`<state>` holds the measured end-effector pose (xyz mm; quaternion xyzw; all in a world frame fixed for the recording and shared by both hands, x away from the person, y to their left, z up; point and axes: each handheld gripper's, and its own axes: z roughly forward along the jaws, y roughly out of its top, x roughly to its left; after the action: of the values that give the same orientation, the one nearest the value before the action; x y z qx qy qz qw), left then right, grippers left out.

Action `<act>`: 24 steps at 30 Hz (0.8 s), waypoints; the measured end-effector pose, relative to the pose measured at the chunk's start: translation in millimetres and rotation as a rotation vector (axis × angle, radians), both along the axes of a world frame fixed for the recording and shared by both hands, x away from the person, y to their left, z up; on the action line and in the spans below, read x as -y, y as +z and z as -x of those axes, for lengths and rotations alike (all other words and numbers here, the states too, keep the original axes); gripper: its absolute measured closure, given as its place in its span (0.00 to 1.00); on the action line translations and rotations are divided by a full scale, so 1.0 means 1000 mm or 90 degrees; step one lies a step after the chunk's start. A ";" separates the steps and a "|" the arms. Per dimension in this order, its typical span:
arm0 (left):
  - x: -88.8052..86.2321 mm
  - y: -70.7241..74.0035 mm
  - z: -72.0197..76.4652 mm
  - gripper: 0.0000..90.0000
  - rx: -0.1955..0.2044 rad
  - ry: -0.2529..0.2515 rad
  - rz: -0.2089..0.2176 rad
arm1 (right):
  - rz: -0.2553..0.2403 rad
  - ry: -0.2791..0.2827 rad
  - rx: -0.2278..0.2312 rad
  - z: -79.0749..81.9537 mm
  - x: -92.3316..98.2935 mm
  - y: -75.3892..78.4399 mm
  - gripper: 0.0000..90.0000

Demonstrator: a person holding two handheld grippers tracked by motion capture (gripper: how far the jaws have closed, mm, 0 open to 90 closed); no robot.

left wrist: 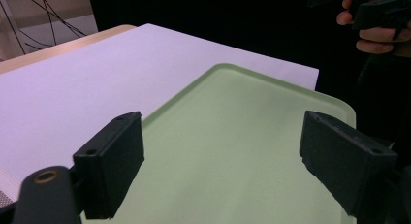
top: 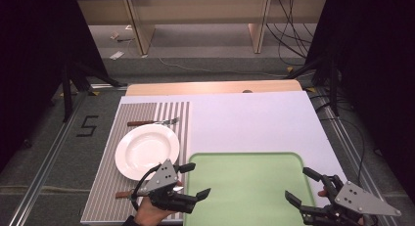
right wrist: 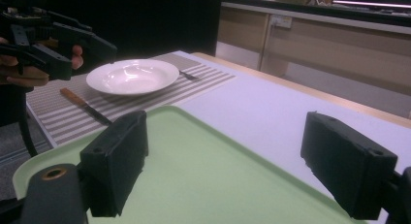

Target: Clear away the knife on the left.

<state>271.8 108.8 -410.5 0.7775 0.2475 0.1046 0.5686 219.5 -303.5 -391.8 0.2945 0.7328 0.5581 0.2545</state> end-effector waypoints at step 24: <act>-0.001 0.004 -0.002 0.18 0.008 0.004 0.010 | 0.001 -0.001 -0.001 -0.001 0.000 -0.001 0.20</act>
<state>273.9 109.8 -406.2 0.7715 0.2471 0.1095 0.5760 220.0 -303.1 -392.5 0.2950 0.7333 0.5572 0.2544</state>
